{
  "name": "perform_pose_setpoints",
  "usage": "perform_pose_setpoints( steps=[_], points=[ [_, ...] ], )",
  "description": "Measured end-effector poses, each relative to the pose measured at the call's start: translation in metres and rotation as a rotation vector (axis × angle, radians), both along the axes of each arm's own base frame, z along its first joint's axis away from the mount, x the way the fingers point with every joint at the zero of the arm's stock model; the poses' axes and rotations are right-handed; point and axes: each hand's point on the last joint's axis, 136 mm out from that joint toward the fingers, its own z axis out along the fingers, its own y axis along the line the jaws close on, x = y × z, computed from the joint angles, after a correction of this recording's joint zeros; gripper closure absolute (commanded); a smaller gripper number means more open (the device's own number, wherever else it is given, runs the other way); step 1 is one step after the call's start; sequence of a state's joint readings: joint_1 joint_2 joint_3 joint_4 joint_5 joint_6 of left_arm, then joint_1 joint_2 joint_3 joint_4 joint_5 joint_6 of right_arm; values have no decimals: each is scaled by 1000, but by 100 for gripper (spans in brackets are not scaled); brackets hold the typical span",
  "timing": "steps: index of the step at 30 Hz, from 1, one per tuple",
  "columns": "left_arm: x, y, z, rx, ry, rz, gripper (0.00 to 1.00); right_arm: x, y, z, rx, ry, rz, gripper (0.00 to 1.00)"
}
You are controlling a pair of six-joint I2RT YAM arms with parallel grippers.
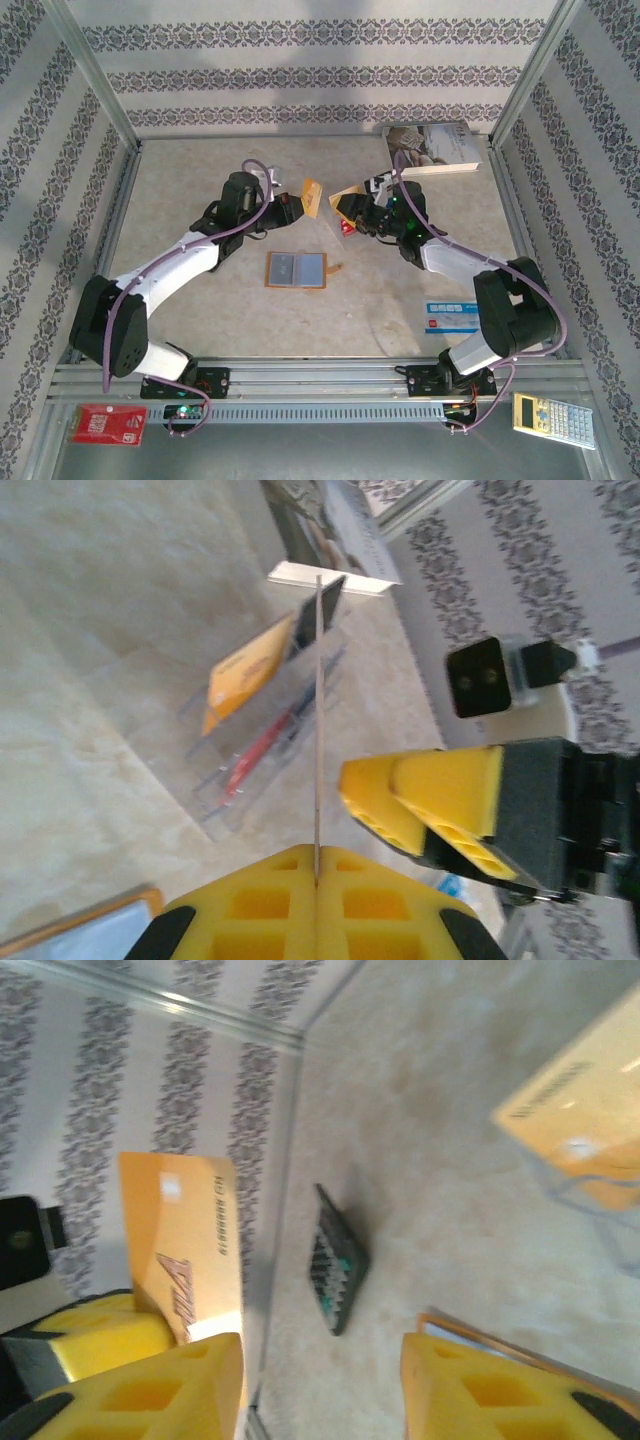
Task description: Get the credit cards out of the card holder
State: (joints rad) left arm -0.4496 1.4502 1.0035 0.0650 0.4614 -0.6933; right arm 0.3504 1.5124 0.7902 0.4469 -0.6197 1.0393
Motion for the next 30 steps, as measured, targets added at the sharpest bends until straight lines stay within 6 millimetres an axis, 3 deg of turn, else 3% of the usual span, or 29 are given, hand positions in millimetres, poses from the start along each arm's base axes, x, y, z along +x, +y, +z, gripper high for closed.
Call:
perform_pose_setpoints(
  steps=[4, 8, 14, 17, 23, 30],
  points=[
    [10, -6, -10, 120, -5, -19, 100, -1, -31, 1, -99, -19, -78, 32],
    [19, -21, -11, 231, -47, -75, 100, -3, -75, 6, -185, -47, -188, 19],
    [37, -42, -14, 390, -135, -185, 100, -14, -135, -8, -325, -19, -322, 2],
    [48, -48, -22, 469, -178, -247, 100, -22, -147, -15, -374, -7, -344, 2],
    [63, -60, -41, 590, -242, -380, 100, -32, -151, -25, -419, 4, -329, 2],
    [77, -68, -42, 659, -322, -457, 100, -37, -153, -32, -435, 15, -322, 2]
  ],
)
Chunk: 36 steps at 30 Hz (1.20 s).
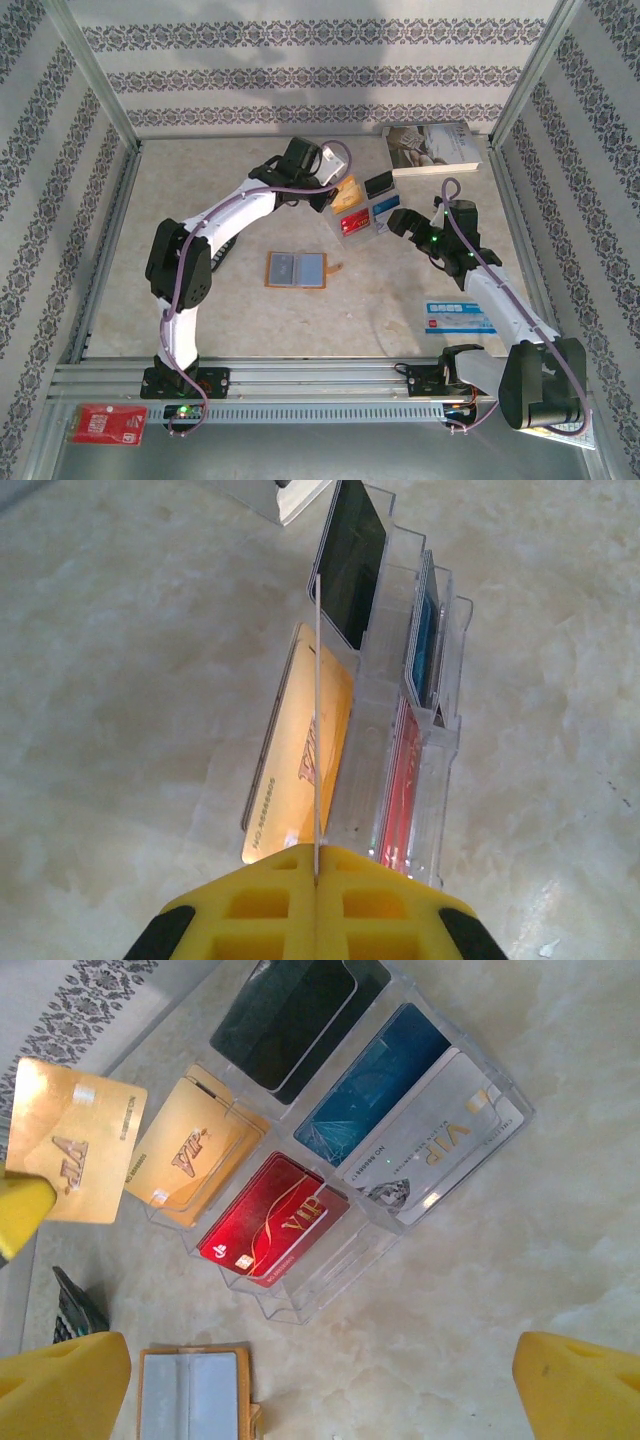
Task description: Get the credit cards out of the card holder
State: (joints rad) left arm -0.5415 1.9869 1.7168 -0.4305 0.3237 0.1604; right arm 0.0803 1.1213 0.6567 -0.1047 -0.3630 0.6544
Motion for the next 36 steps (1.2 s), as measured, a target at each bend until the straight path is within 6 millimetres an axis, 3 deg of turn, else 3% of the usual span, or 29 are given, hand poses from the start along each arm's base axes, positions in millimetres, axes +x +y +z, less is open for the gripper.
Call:
perform_pose_setpoints(
  steps=[15, 24, 36],
  points=[
    [6, -5, -18, 96, -56, -124, 100, -4, 0, -1, 2, -3, 0, 2],
    [4, -7, -27, 100, -45, -150, 94, -6, 0, 0, 16, -2, -11, 2],
    [6, -7, -30, 101, -39, -142, 58, -7, 0, -4, 28, 9, -21, 2]
  ],
)
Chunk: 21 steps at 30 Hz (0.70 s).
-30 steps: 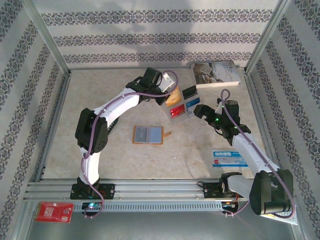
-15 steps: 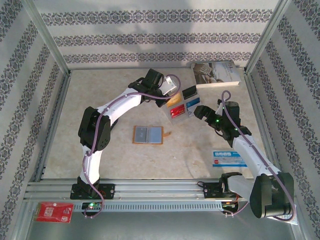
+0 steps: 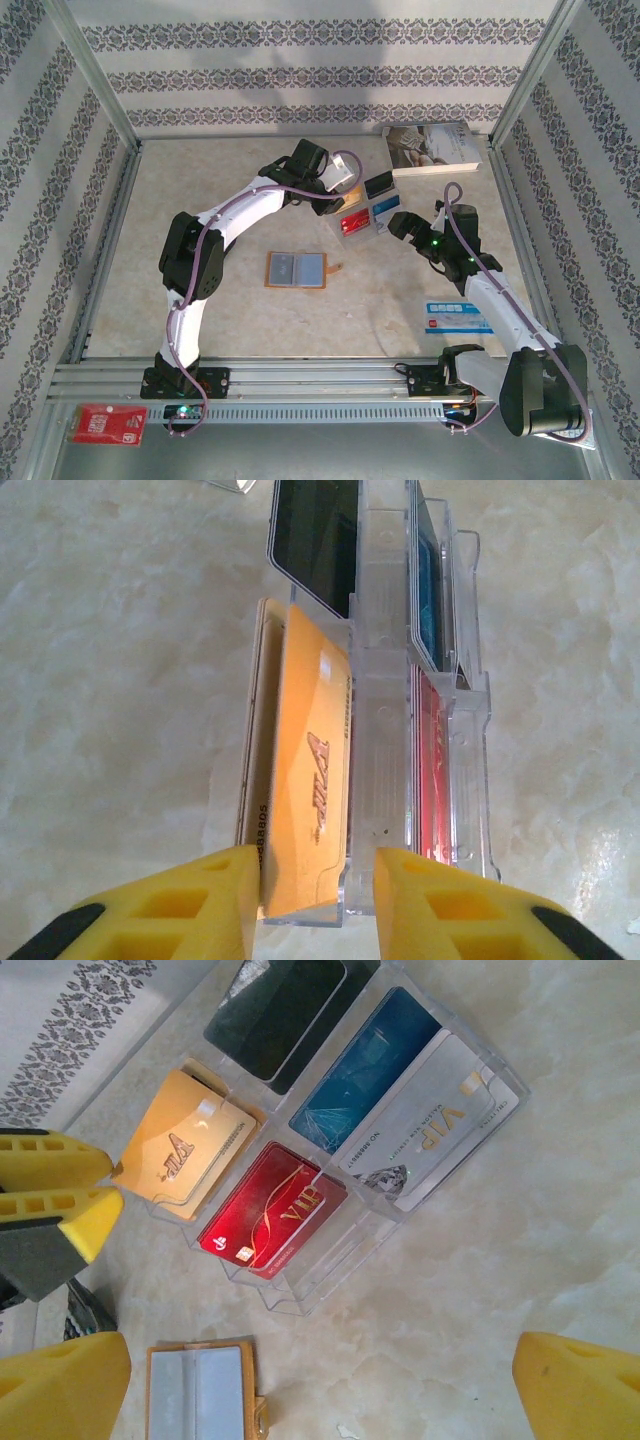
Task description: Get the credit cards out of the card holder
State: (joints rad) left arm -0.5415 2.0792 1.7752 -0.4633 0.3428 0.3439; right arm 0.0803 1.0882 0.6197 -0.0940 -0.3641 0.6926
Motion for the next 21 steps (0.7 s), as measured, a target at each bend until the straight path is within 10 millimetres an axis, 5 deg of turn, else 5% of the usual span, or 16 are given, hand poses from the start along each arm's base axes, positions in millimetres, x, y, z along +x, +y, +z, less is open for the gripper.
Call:
perform_pose_setpoints(
  steps=[7, 14, 21],
  points=[
    [-13, 10, 39, -77, -19, 72, 44, 0, 1, -1, 11, 7, 3, 3],
    [-41, 48, 92, -192, -92, 270, 26, -2, 17, -15, 0, 48, 48, 5],
    [-73, 108, 59, -174, -49, 530, 10, -8, 69, -24, -71, 85, 169, 3]
  ],
)
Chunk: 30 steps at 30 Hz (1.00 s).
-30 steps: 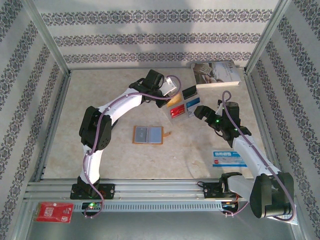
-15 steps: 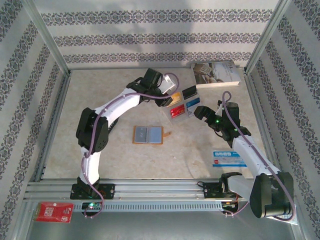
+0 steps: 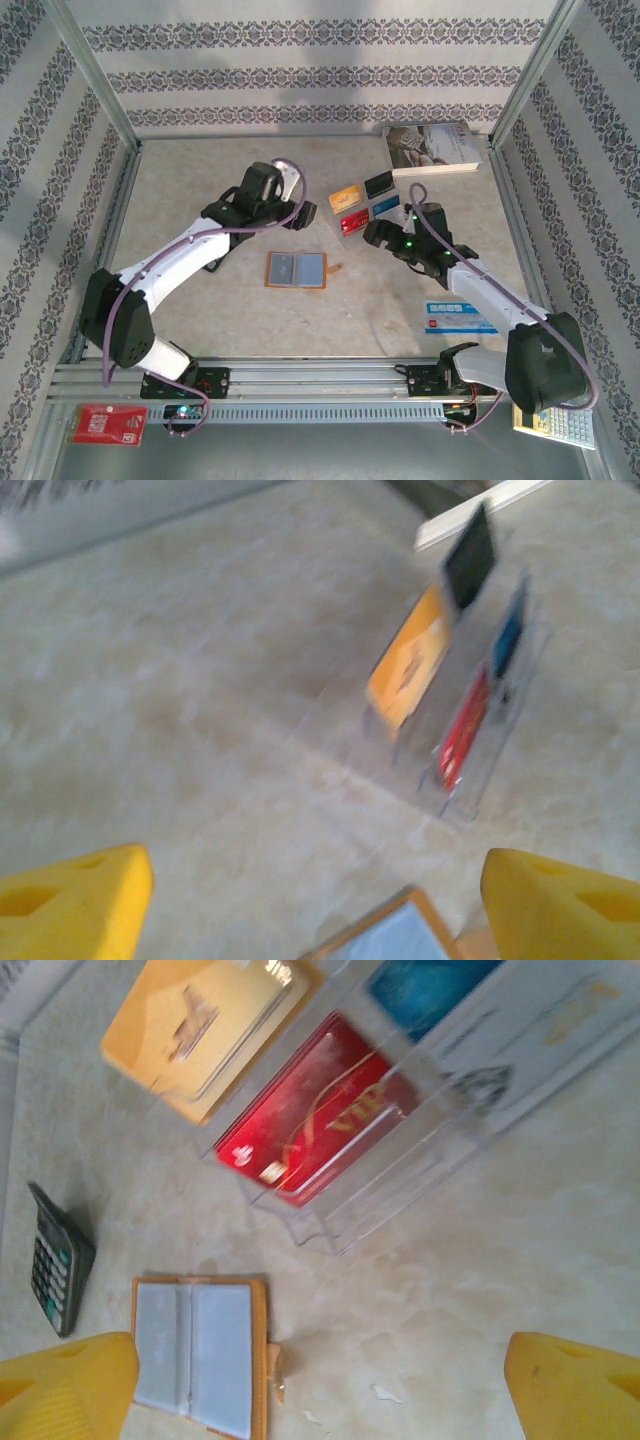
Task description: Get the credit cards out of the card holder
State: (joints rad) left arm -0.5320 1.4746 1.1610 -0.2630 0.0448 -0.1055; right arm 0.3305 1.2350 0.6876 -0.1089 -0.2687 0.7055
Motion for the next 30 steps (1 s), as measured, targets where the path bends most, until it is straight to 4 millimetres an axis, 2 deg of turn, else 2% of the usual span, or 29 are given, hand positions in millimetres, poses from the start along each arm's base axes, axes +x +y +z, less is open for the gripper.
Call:
perform_pose_setpoints(
  steps=[4, 12, 18, 21, 23, 30],
  points=[
    [-11, 35, -15, -4, 39, 127, 6, -6, 40, -5, -49, 8, 90, 2],
    [-17, 114, 4, -113, 24, 399, 0, -22, 118, -20, -183, 11, 240, 2],
    [-36, 157, -15, -198, 78, 556, 0, -21, 173, -32, -277, 39, 320, 3],
    [-47, 170, -24, -233, 104, 599, 0, -21, 197, -42, -320, 61, 357, 3],
    [-53, 175, -24, -256, 109, 609, 0, -22, 205, -50, -357, 79, 371, 5],
    [-60, 183, -14, -316, 91, 617, 0, -21, 215, -73, -481, 133, 391, 19]
  ],
)
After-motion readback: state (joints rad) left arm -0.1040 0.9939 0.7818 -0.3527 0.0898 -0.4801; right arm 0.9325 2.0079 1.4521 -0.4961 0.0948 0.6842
